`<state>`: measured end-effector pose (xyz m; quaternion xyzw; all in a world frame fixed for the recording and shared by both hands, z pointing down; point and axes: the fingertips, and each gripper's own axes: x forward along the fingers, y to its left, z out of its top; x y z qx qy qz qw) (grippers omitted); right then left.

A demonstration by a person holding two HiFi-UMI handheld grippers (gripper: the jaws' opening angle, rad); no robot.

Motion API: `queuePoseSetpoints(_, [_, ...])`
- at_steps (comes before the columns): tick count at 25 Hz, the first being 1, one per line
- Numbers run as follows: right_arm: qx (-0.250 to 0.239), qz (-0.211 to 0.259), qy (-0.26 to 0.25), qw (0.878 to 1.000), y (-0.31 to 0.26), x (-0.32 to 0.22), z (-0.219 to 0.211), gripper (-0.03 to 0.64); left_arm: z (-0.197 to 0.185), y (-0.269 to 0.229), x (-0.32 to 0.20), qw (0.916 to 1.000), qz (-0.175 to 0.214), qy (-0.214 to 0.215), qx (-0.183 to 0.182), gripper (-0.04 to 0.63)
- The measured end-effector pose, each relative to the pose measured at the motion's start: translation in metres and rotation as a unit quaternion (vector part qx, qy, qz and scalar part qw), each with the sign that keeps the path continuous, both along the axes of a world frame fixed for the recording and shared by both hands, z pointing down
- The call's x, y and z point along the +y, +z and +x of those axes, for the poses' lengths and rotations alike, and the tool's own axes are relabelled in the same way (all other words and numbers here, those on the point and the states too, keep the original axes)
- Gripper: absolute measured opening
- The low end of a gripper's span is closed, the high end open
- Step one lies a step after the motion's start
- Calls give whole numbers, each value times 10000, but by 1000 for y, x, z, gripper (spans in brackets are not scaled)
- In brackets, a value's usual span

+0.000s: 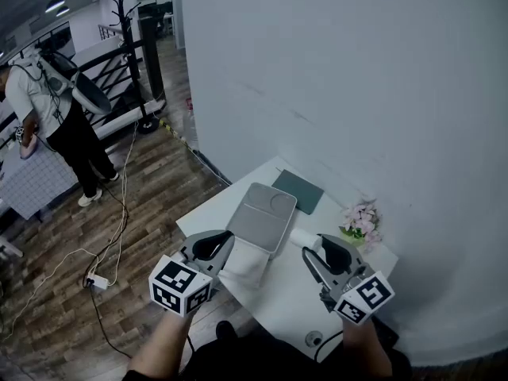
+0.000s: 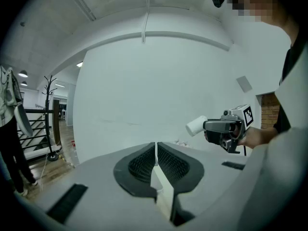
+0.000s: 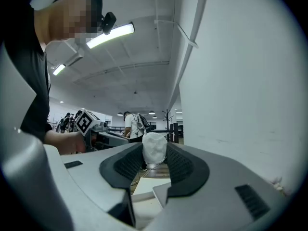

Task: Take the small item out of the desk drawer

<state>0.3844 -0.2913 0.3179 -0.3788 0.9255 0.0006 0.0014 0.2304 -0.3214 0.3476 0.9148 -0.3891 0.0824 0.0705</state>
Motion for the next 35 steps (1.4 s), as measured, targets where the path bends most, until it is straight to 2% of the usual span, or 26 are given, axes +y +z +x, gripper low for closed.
queuePoseSetpoints(5, [-204,21,170,9996,0,10,17,149,-1,2,4,10000,46,-81,31,23])
queuePoseSetpoints(11, [-357,-237,338,9985,22,9,28,147,-3,12,5,9999,-36,-147,-7,23])
queuePoseSetpoints(19, [-338,-354,536,9974,29,6,34,147,-20,21,11,9994,-119,-318,-28,23])
queuePoseSetpoints(35, [-324,-418,301,9981,34,4,12,146,-37,25,12,9989,-135,-450,-34,23])
